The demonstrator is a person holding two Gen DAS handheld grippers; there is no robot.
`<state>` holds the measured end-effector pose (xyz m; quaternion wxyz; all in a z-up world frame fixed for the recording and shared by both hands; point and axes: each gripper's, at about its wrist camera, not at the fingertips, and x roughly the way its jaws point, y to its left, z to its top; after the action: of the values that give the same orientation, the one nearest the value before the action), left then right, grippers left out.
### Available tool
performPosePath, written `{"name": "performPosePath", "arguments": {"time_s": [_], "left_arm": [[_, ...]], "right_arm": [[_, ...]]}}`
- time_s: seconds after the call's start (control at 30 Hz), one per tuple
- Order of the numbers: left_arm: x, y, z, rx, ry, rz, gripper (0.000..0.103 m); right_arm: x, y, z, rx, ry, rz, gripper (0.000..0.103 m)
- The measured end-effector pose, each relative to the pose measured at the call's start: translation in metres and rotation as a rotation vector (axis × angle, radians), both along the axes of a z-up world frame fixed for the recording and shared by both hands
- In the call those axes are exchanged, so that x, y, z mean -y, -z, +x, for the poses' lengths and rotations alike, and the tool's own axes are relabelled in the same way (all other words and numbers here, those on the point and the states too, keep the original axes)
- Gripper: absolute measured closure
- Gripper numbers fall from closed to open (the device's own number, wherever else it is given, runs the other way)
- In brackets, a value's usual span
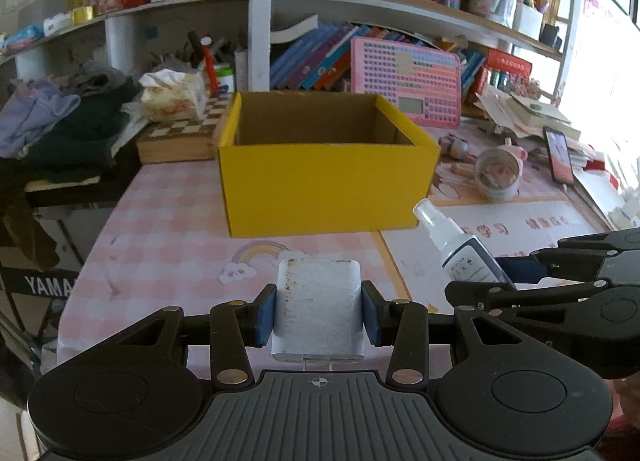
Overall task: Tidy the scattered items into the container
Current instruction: 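Carry both items over the yellow box and open the left tool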
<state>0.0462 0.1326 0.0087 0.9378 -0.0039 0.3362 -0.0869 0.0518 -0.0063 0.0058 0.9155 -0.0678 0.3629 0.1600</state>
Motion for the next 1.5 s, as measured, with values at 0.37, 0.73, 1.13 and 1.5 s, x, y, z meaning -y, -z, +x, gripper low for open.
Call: {"name": "performPosePath", "arguments": {"time_s": [0.37,0.73,1.13,1.5], "left_arm": [[-0.014,-0.026,0.025,0.067,-0.016,-0.023,0.061],[-0.003,-0.055,0.08,0.15,0.017,0.024,0.061],[0.017,-0.054,0.181,0.12,0.03,0.108,0.061],[0.031,-0.013,0.269,-0.044,0.059,0.186,0.061]], "right_arm": [[-0.007,-0.023,0.03,0.044,-0.023,0.026,0.072],[-0.002,-0.054,0.085,0.124,-0.038,0.047,0.072],[0.007,-0.055,0.191,0.114,-0.057,0.0,0.072],[-0.011,-0.014,0.283,-0.033,-0.136,-0.132,0.072]]}}
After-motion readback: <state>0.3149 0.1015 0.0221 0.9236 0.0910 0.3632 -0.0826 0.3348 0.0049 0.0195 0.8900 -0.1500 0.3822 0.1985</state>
